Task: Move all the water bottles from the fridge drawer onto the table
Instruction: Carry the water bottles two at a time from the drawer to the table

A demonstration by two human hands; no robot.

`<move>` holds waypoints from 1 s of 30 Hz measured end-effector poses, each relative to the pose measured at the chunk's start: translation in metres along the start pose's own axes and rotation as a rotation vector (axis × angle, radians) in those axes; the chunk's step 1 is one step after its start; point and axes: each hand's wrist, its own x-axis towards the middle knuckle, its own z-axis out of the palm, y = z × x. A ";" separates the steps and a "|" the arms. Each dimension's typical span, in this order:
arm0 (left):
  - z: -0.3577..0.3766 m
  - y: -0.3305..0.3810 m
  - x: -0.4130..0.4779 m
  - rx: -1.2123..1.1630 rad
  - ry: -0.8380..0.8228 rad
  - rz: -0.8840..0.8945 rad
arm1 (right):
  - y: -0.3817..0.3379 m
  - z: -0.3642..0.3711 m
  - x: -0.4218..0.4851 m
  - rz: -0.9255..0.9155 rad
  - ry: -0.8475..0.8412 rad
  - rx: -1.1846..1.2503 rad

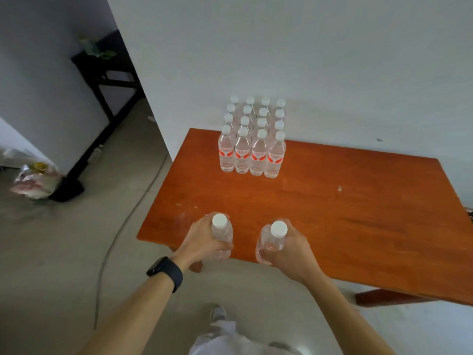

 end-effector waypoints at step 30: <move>-0.071 -0.011 0.293 0.053 -0.127 0.102 | -0.027 0.050 0.303 -0.008 0.048 0.023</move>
